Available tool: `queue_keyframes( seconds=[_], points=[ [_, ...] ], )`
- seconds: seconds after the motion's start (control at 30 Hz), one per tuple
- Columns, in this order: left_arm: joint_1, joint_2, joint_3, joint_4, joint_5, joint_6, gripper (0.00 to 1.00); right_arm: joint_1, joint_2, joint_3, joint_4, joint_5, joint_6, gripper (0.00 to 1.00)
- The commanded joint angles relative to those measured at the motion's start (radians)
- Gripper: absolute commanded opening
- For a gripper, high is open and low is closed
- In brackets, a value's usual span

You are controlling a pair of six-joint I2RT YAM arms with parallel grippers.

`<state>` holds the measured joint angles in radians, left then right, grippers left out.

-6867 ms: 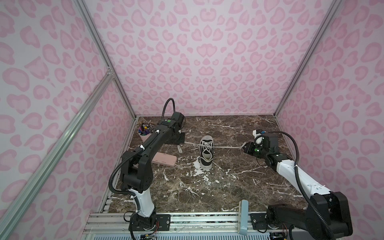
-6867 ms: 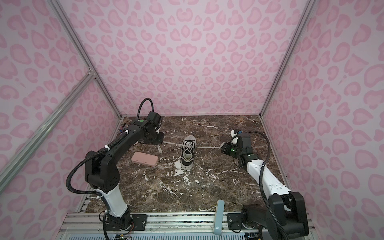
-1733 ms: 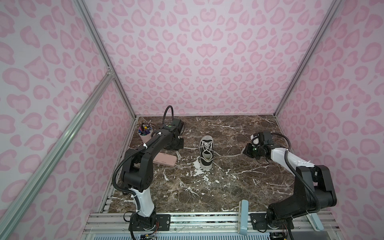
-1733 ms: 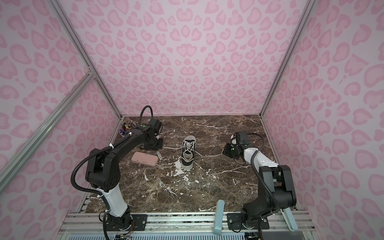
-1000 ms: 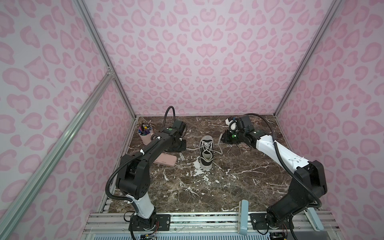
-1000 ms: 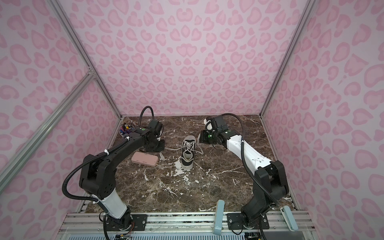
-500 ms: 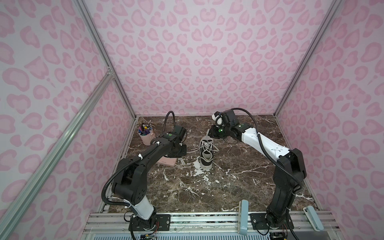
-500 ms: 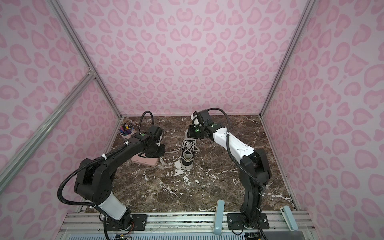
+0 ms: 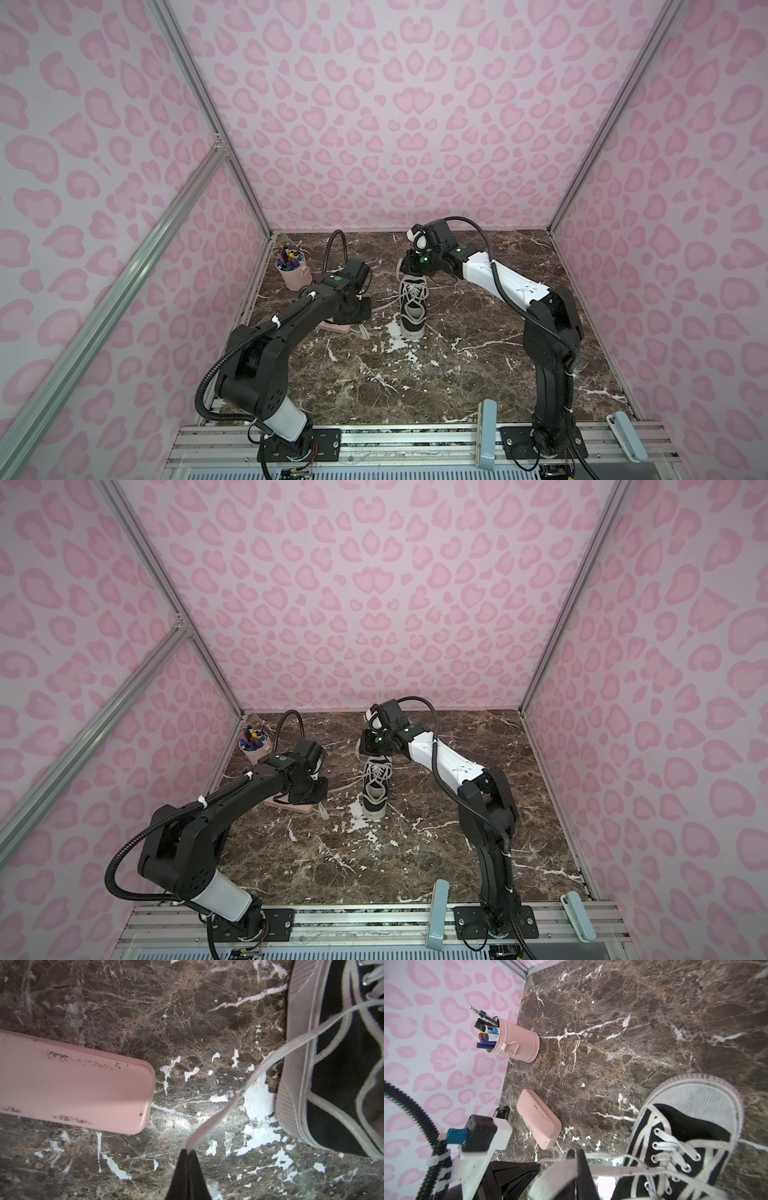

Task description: Tie the shoes

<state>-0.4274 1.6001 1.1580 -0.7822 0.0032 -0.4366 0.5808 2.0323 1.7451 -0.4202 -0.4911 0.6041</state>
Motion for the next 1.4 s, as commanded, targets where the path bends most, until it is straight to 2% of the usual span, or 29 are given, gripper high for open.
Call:
queue_keyframes(
  seconds=[0.0, 0.77, 0.83, 0.93, 1.03, 1.17, 1.27, 1.37],
  points=[
    [-0.001, -0.017, -0.013, 0.013, 0.002, -0.002, 0.04, 0.013, 0.028, 0.01, 0.031, -0.008, 0.025, 0.0],
    [-0.003, -0.039, -0.092, 0.052, 0.038, -0.031, 0.04, 0.063, 0.238, 0.138, 0.042, -0.013, 0.071, 0.0],
    [-0.002, -0.037, -0.093, 0.053, 0.038, -0.031, 0.04, 0.062, 0.253, 0.158, 0.021, -0.011, 0.061, 0.06],
    [-0.002, -0.035, -0.099, 0.055, 0.038, -0.031, 0.03, 0.063, 0.287, 0.181, -0.009, -0.005, 0.046, 0.26],
    [-0.002, -0.035, -0.108, 0.057, 0.034, -0.031, 0.03, 0.063, 0.278, 0.188, -0.034, 0.017, 0.03, 0.4],
    [-0.002, -0.031, -0.115, 0.055, 0.03, -0.028, 0.04, 0.059, 0.265, 0.2, -0.06, 0.028, 0.013, 0.47],
    [-0.003, -0.029, -0.12, 0.053, 0.029, -0.03, 0.06, 0.056, 0.232, 0.192, -0.068, 0.031, 0.007, 0.48],
    [-0.003, -0.021, -0.126, 0.053, 0.026, -0.02, 0.17, 0.043, 0.168, 0.143, -0.059, 0.042, 0.0, 0.49]
  ],
)
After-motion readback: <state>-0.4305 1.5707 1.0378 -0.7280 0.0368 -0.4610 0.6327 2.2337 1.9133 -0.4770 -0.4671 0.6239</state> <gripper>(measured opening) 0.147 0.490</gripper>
